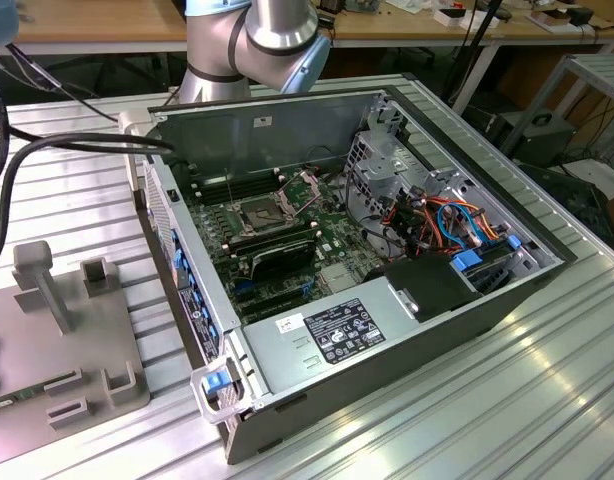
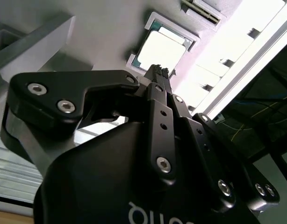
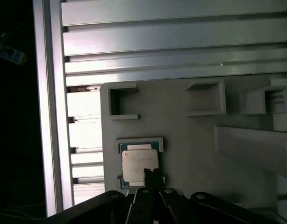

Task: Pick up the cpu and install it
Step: 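Reach for the cpu, then pick up the cpu and move it towards the insertion slot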

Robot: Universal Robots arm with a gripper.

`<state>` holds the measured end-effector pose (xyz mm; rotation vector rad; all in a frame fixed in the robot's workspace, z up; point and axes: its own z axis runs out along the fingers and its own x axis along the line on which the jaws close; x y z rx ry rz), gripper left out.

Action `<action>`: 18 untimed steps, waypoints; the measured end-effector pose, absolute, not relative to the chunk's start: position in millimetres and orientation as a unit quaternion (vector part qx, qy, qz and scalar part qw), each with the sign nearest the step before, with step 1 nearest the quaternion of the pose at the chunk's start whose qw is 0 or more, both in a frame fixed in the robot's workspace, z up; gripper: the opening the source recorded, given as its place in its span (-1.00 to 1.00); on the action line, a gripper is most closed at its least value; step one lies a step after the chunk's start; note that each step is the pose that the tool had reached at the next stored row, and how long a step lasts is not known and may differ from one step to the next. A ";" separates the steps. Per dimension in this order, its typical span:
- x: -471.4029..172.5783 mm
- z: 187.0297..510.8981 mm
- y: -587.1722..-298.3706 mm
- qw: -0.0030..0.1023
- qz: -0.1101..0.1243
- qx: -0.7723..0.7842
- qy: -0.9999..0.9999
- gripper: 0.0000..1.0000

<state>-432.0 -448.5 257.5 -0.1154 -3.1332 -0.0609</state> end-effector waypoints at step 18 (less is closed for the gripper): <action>-438.1 240.3 -449.0 0.003 -0.017 -0.034 -0.999 -0.79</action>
